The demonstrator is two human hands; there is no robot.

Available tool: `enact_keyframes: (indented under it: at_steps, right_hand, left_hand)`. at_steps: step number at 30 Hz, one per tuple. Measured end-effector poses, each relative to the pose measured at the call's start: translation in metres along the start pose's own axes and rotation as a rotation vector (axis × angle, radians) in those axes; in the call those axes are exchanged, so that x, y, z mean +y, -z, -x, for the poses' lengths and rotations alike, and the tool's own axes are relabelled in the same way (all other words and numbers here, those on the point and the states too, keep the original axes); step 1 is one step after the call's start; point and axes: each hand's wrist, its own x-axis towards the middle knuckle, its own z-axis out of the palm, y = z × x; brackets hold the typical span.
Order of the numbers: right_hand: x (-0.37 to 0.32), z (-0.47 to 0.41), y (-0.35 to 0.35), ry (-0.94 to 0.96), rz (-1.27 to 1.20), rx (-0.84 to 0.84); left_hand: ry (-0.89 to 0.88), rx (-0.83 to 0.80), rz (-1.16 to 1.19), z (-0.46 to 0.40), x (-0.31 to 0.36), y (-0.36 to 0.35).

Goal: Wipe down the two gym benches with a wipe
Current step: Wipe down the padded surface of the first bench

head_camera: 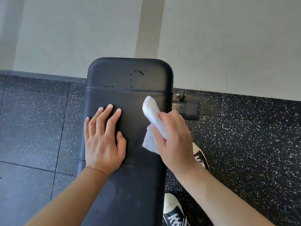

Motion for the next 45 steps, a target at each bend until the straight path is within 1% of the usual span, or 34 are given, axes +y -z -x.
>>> enact_keyframes:
  at_steps: [3, 5, 7, 8, 10, 12, 14, 16, 19, 21, 24, 26, 29, 32, 34, 36, 38, 40, 42, 45]
  right_hand:
    - [-0.005, 0.042, 0.007, 0.166, 0.114, -0.163]
    - [-0.001, 0.034, 0.015, 0.325, 0.19, -0.225]
    - [0.007, 0.007, 0.022, 0.451, 0.249, -0.234]
    - [0.008, -0.01, 0.024, 0.451, 0.262, -0.216]
    - [0.01, -0.047, 0.025, 0.334, 0.29, -0.14]
    - [-0.004, -0.072, 0.016, 0.211, 0.316, -0.064]
    - [-0.028, -0.076, -0.002, 0.159, 0.371, -0.036]
    - [-0.057, -0.054, -0.025, 0.247, 0.411, -0.106]
    - [-0.087, -0.001, -0.048, 0.441, 0.367, -0.281]
    - [-0.087, 0.015, -0.044, 0.554, 0.357, -0.365]
    - [-0.067, 0.009, -0.021, 0.672, 0.419, -0.414]
    - [-0.046, -0.012, -0.002, 0.664, 0.447, -0.35]
    - [-0.026, -0.057, 0.012, 0.515, 0.462, -0.24]
    - [-0.048, -0.079, -0.016, 0.371, 0.491, -0.165]
    - [-0.08, -0.084, -0.056, 0.36, 0.51, -0.165]
    - [-0.109, -0.074, -0.093, 0.39, 0.543, -0.236]
    - [-0.123, -0.05, -0.108, 0.493, 0.544, -0.348]
    - [-0.117, -0.014, -0.089, 0.619, 0.436, -0.465]
    - [-0.093, 0.008, -0.051, 0.704, 0.388, -0.524]
    - [-0.049, -0.006, -0.008, 0.771, 0.434, -0.453]
  left_hand:
    - [-0.001, -0.003, 0.01, -0.001, 0.0, 0.001]
    - [-0.009, 0.001, 0.011, 0.0, -0.001, 0.001]
    - [-0.014, 0.007, 0.011, 0.0, -0.002, 0.001]
    - [-0.013, 0.011, 0.012, 0.001, -0.003, 0.002]
    - [-0.022, 0.003, 0.017, -0.001, 0.0, 0.001]
    - [0.0, 0.016, 0.034, 0.001, 0.0, 0.003]
    - [0.059, 0.048, 0.074, 0.004, -0.001, 0.004]
    - [0.117, 0.059, 0.127, 0.014, -0.005, 0.006]
    - [0.171, 0.025, 0.165, 0.049, -0.024, 0.012]
    - [0.246, 0.001, 0.199, 0.083, -0.039, 0.017]
    - [0.459, -0.002, 0.297, 0.115, -0.046, 0.019]
    - [0.485, 0.018, 0.272, 0.117, -0.044, 0.016]
    - [0.517, 0.02, 0.264, 0.114, -0.043, 0.015]
    - [0.524, 0.016, 0.272, 0.117, -0.042, 0.016]
    - [0.526, 0.012, 0.267, 0.114, -0.044, 0.017]
    - [0.528, 0.005, 0.255, 0.115, -0.044, 0.016]
    - [0.534, -0.003, 0.245, 0.115, -0.045, 0.014]
    - [0.541, -0.001, 0.253, 0.114, -0.044, 0.014]
    - [0.546, 0.003, 0.259, 0.113, -0.044, 0.016]
    - [0.547, 0.008, 0.24, 0.112, -0.044, 0.015]
